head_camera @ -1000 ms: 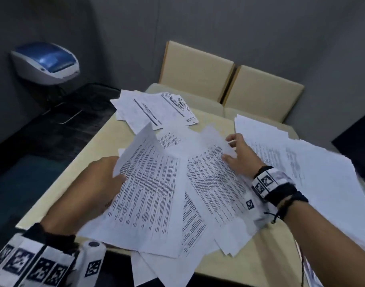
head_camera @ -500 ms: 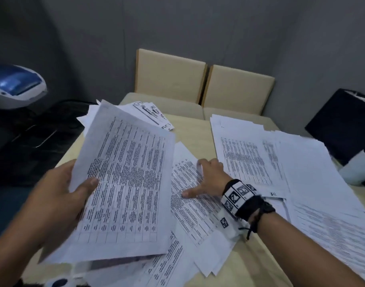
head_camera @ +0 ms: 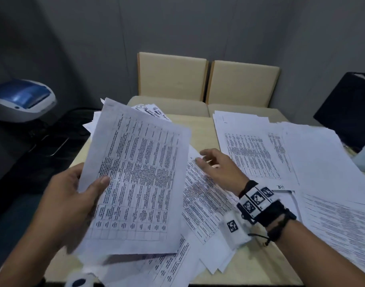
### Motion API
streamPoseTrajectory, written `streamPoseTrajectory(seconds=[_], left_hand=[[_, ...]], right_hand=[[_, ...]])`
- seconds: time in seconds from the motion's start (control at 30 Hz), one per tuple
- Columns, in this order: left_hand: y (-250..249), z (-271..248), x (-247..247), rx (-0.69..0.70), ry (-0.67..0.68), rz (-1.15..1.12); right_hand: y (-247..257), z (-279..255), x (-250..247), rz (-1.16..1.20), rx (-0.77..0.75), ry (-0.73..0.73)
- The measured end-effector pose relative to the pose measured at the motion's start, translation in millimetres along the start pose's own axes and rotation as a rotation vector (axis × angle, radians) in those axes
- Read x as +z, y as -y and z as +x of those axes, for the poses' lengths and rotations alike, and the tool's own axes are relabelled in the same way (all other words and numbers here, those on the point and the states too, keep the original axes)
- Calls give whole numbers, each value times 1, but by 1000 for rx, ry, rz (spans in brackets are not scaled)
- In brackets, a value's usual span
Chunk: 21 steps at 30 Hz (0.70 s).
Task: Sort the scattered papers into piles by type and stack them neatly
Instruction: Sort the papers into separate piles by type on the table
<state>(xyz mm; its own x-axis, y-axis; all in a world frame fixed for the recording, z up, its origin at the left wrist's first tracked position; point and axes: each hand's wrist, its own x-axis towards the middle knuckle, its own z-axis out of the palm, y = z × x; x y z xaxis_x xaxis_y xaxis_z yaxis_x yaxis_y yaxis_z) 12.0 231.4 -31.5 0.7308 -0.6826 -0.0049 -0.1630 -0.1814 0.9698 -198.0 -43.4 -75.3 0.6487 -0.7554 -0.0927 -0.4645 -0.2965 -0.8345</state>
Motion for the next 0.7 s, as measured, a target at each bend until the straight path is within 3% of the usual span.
streamPoseTrajectory(seconds=[0.07, 0.1, 0.17, 0.4, 0.57, 0.7], left_hand=[[-3, -3, 9, -32, 0, -93], [-5, -5, 15, -50, 9, -135], [-9, -9, 27, -82, 30, -214], [-14, -23, 49, -98, 136, -321], [-7, -21, 55, -99, 112, -348], [-5, -28, 66, -109, 184, -295]], right_hand=[[13, -20, 1, 370, -4, 85], [20, -31, 2, 416, -22, 129], [26, -49, 7, 411, -81, 162], [16, -73, -13, 399, -143, -15], [-4, -78, -29, 559, -29, -42], [-4, -79, -24, 689, -66, -49]])
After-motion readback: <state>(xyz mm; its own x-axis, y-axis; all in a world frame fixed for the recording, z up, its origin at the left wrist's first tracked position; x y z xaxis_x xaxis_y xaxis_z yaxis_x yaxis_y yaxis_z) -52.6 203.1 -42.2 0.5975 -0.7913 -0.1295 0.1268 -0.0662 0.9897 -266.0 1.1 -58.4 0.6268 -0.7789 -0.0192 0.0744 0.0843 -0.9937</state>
